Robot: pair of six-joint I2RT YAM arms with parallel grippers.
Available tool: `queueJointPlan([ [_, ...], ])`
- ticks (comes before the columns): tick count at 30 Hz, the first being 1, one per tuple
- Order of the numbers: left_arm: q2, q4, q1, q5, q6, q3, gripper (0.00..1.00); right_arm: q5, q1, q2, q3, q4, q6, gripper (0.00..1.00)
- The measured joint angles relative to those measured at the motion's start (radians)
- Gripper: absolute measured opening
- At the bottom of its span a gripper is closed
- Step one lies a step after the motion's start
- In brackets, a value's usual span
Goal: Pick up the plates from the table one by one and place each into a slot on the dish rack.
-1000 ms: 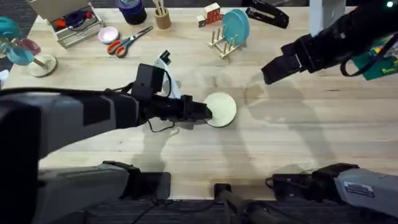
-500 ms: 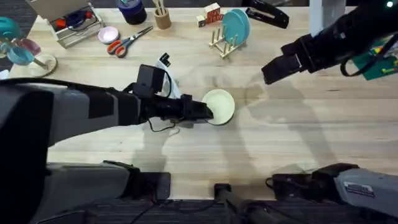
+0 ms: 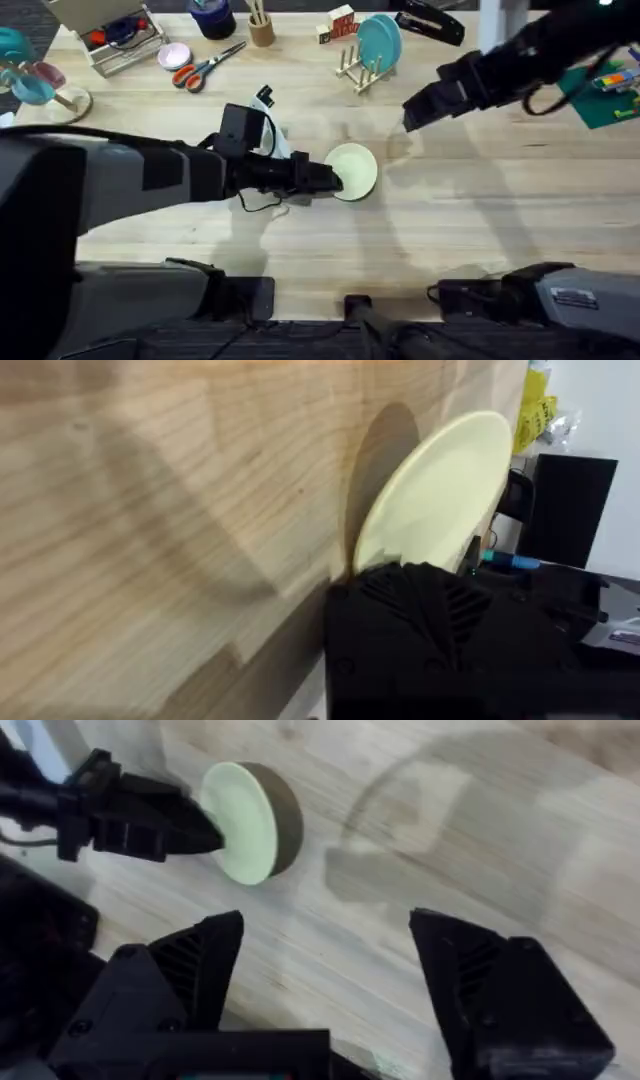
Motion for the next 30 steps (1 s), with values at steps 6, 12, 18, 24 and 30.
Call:
queueJointPlan([
  [6,0.000,0.000,0.000,0.000,0.000,0.000,0.041,-0.082,0.000,0.099,0.000,0.035,-0.050,0.996],
  [12,0.000,0.000,0.000,0.000,0.000,0.000,0.041,-0.178,0.000,0.198,0.000,0.042,-0.127,0.995],
  [18,0.000,0.000,0.000,0.000,0.000,0.000,0.041,-0.229,0.000,0.288,0.000,0.044,-0.196,0.995],
  [24,0.000,0.000,0.000,0.000,0.000,0.000,0.041,-0.254,0.000,0.350,0.000,0.062,-0.238,0.995],
  [30,0.000,0.000,0.000,0.000,0.000,0.000,0.041,-0.288,0.005,0.372,0.000,0.098,-0.259,0.995],
])
